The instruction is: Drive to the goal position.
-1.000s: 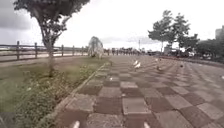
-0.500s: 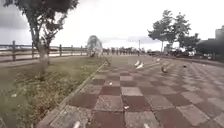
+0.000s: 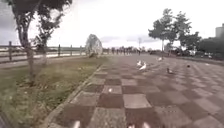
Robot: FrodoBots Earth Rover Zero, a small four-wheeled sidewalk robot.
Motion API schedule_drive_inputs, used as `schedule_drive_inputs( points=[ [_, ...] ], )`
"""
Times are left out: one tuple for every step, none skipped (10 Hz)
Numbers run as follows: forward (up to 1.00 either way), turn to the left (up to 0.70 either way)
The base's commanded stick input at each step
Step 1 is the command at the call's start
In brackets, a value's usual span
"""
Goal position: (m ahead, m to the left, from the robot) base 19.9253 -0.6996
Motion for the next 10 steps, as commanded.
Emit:
schedule_drive_inputs(
  points=[
    [0.70, 0.00],
    [0.70, 0.00],
    [0.70, 0.00],
    [0.70, 0.00],
    [0.70, 0.00],
    [0.70, 0.00],
    [0.70, 0.00],
    [0.70, 0.00],
    [0.70, 0.00],
    [0.70, 0.00]
  ],
)
